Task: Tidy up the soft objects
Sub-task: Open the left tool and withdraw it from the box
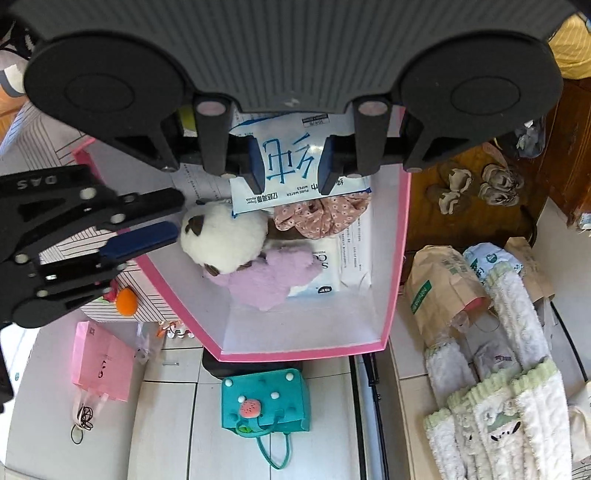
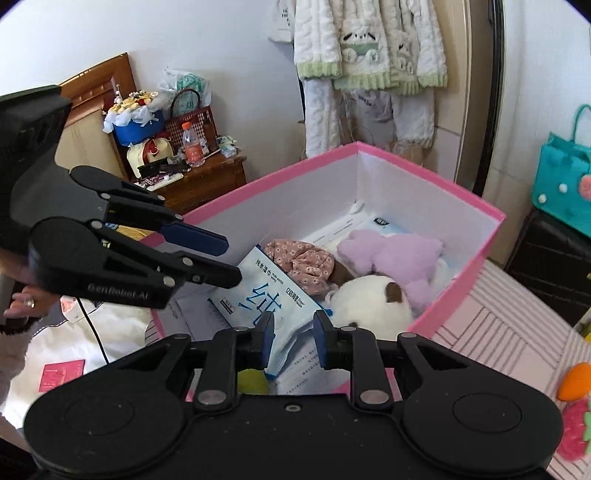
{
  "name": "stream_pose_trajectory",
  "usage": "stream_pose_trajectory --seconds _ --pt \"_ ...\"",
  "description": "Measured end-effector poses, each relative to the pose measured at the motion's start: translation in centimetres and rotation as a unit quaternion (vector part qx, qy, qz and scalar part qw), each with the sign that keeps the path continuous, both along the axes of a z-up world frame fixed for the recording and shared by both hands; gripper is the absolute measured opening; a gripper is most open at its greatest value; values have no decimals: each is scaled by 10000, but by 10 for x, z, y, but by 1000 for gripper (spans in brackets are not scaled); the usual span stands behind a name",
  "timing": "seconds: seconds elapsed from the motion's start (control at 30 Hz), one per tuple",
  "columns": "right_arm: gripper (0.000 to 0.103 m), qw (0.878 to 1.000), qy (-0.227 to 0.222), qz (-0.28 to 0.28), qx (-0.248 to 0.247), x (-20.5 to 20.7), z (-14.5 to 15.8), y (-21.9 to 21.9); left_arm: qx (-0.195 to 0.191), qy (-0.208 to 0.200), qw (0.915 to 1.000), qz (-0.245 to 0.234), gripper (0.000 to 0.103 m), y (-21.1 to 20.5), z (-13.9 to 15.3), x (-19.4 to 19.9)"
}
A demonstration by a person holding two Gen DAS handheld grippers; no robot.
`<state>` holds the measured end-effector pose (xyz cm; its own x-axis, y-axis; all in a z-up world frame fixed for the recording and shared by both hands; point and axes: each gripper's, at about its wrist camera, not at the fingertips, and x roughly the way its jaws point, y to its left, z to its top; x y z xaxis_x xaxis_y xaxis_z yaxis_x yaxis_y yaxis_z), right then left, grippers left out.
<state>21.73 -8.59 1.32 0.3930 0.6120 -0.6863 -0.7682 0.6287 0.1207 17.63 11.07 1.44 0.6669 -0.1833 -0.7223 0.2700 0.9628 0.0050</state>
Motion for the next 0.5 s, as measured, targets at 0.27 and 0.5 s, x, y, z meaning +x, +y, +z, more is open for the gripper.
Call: stream_pose_trajectory --seconds 0.27,0.5 --pt "35 9998 1 89 202 -24 24 -21 -407 204 9988 -154 34 -8 25 -24" --pt "40 9994 -194 79 286 -50 48 -40 -276 52 9993 -266 41 -22 51 -49"
